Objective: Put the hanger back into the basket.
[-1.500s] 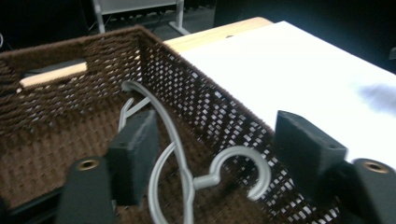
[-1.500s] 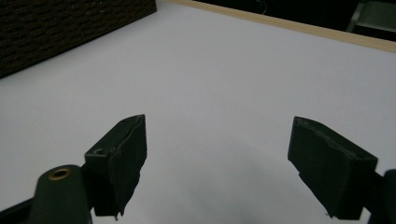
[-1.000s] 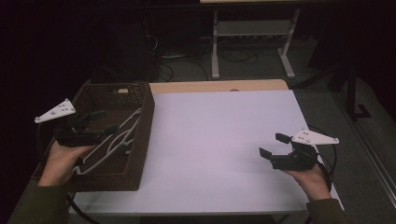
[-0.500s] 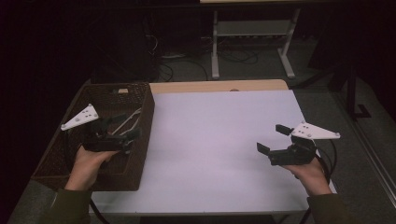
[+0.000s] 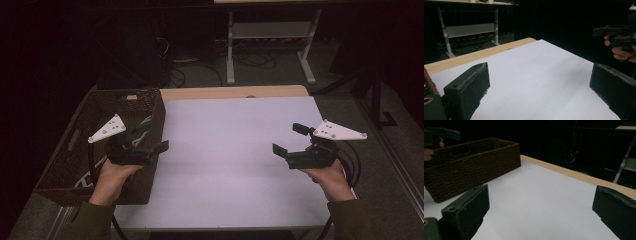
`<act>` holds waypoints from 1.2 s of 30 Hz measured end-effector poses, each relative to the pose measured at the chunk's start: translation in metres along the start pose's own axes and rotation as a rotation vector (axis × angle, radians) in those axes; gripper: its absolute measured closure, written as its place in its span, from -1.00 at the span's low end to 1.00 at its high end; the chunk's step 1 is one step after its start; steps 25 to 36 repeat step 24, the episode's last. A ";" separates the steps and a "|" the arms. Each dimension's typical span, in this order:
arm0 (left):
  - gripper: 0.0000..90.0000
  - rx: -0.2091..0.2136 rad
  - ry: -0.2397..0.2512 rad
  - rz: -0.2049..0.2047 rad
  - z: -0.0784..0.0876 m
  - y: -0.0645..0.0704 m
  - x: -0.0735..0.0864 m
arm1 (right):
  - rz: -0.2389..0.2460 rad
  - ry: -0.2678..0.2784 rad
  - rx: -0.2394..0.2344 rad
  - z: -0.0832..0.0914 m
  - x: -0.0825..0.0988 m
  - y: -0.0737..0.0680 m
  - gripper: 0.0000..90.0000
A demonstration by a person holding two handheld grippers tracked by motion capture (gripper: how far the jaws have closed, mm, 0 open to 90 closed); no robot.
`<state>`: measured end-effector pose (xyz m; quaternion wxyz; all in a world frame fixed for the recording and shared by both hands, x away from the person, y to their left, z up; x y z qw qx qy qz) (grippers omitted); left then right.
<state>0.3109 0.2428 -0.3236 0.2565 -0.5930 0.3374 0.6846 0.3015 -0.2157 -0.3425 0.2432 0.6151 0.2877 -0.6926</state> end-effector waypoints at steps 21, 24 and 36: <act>-0.94 0.022 0.006 -0.003 -0.006 0.003 0.007 | 0.033 0.050 -0.033 -0.005 -0.021 -0.009 -0.99; -0.95 0.022 0.005 -0.003 -0.006 0.003 0.007 | 0.031 0.049 -0.031 -0.004 -0.021 -0.009 -0.99; -0.95 0.022 0.005 -0.003 -0.006 0.003 0.007 | 0.031 0.049 -0.031 -0.004 -0.021 -0.009 -0.99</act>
Point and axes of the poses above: each handheld gripper's, and its own axes: z roughly backward along the jaws, x roughly out of its underside, y roughly to its right, the point moved 2 cm from there along -z, roughly forward along the jaws, and after that the axes turned 11 degrees about y, right-handed, at the moved point
